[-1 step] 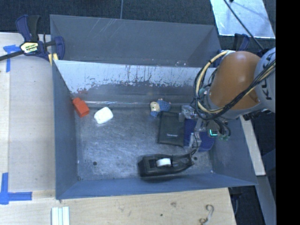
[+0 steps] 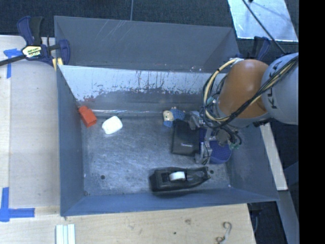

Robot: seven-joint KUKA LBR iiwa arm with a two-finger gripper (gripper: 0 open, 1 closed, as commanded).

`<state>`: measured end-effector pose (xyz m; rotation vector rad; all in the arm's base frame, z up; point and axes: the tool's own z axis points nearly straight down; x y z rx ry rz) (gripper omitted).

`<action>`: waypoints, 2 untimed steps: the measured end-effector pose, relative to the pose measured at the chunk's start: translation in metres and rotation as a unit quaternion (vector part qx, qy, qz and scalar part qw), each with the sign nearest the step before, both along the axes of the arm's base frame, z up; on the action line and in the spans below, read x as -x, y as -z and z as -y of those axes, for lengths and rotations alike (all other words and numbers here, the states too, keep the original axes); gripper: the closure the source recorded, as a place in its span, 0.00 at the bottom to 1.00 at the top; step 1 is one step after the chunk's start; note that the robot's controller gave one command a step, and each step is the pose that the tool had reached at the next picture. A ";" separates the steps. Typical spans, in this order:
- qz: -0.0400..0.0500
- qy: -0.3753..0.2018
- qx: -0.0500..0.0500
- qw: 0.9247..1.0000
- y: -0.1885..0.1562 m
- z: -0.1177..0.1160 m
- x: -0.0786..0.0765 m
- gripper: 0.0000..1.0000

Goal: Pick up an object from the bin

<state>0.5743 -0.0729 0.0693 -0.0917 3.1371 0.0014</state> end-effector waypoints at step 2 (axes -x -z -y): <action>0.003 0.036 0.000 0.999 -0.011 -0.066 0.031 1.00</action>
Offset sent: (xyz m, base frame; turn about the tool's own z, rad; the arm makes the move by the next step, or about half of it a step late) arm 0.0000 0.0000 0.0000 0.0000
